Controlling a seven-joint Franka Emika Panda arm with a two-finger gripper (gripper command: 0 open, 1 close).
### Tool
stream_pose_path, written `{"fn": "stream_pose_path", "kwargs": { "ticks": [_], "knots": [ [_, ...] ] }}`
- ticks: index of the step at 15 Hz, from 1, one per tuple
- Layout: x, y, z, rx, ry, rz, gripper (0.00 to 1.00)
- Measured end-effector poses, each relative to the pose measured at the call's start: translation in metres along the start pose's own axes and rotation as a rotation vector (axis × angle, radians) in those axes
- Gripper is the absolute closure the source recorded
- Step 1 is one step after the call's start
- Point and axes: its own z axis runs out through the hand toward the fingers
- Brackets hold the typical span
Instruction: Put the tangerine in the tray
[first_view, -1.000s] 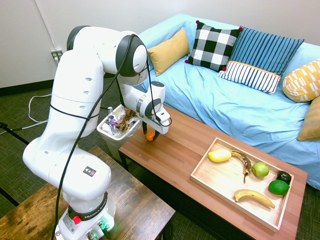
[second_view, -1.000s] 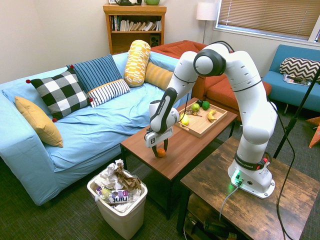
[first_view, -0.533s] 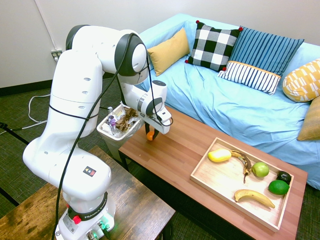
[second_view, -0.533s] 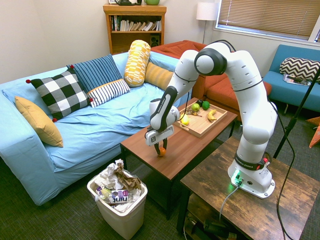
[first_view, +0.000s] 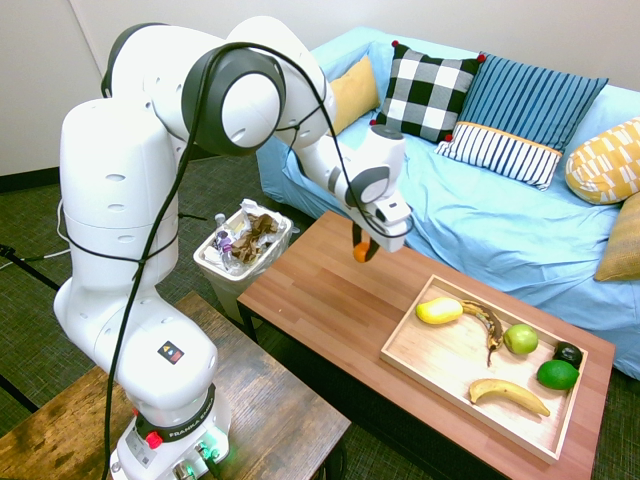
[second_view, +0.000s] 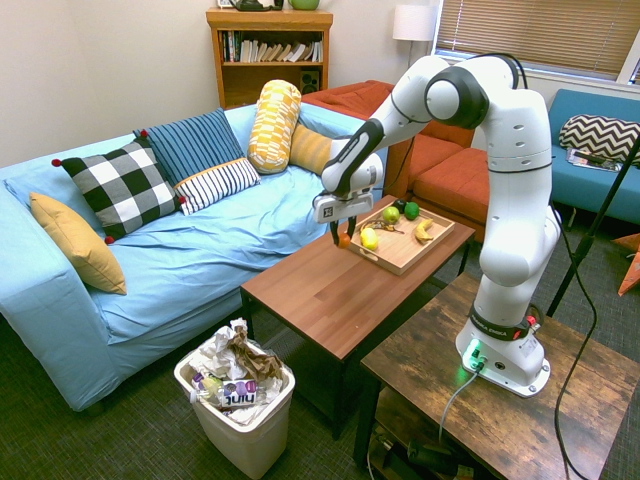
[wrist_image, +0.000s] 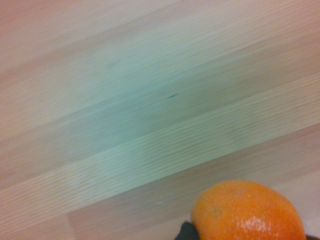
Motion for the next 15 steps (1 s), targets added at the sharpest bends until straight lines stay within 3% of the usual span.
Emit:
{"fn": "stream_pose_path", "kwargs": {
  "ticks": [6,11,15],
  "knots": [
    [0.128,0.07,-0.006,0.038,0.015,0.206,1.0],
    [0.196,0.113,0.045,0.018,0.013,0.333,1.0],
    [0.222,0.133,0.088,-0.03,0.003,0.388,1.0]
  ]
}}
